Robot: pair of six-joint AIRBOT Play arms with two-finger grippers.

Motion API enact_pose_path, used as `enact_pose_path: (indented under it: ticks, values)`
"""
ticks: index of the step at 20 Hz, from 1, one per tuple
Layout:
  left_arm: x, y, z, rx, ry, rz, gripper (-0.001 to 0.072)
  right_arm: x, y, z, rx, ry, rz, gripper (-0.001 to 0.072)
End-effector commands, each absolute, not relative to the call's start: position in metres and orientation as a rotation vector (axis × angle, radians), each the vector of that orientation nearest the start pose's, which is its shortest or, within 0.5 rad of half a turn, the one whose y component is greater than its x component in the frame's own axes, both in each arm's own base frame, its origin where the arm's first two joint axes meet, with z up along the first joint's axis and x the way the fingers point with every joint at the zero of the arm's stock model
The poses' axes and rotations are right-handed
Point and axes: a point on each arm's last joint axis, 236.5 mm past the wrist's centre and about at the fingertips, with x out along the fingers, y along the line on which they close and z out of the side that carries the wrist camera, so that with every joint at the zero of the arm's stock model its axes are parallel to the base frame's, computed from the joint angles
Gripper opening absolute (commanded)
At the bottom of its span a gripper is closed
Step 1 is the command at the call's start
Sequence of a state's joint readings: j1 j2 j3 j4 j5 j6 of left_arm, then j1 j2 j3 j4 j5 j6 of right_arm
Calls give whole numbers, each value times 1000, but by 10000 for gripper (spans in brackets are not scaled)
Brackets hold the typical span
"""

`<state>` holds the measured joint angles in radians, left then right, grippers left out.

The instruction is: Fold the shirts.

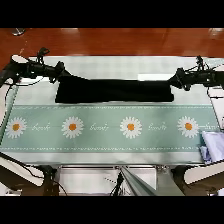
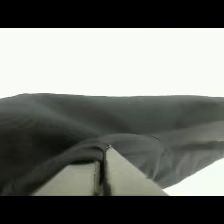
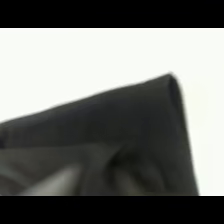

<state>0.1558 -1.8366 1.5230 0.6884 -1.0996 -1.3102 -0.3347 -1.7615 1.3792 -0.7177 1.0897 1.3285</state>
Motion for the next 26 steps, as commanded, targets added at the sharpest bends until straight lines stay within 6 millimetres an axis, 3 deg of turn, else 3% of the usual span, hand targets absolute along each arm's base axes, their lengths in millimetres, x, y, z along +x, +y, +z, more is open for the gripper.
enact_pose_path:
  ticks: [1, 3, 7, 9, 11, 13, 15, 18, 19, 20, 21, 22, 23, 24, 25, 26]
  values:
    - [514, -86, -42, -759, 1220, -425, 690, 502, 1, -53, 920, 1142, 230, 625]
    - [494, -72, -36, -693, 1299, -476, 702, 500, -11, -47, 918, 1130, 217, 623]
    - [414, 17, -43, -513, 1605, -260, 701, 472, -57, -50, 934, 1187, 142, 621]
    - [409, 44, -28, -513, 1509, -154, 701, 457, -74, -65, 922, 1233, 81, 619]
    - [423, 43, -2, -583, 1265, -101, 700, 454, -74, -75, 930, 1237, 63, 615]
    - [427, 30, 26, -595, 1062, -88, 700, 455, -61, -84, 924, 1260, 92, 614]
    - [414, 13, 45, -570, 956, -88, 700, 454, -45, -94, 917, 1300, 118, 613]
    - [394, -19, 55, -530, 951, -152, 700, 456, -9, -102, 881, 1341, 194, 607]
    - [392, -28, 58, -519, 955, -174, 700, 459, 3, -99, 873, 1338, 227, 508]
    - [391, -37, 58, -508, 961, -195, 700, 462, 13, -95, 867, 1328, 262, 287]
    - [391, -44, 57, -499, 967, -212, 698, 464, 24, -87, 857, 1324, 310, 18]
    - [391, -52, 56, -490, 973, -229, 687, 463, 27, -80, 846, 1328, 329, 20]
    - [390, -60, 56, -480, 976, -247, 520, 463, 28, -71, 837, 1320, 341, 20]
    - [389, -68, 57, -469, 981, -266, 132, 463, 22, -62, 825, 1305, 330, 20]
    - [389, -78, 58, -445, 972, -292, 22, 461, 16, -48, 801, 1286, 329, 20]
    - [390, -89, 60, -427, 963, -319, 22, 453, 8, -35, 748, 1286, 324, 20]
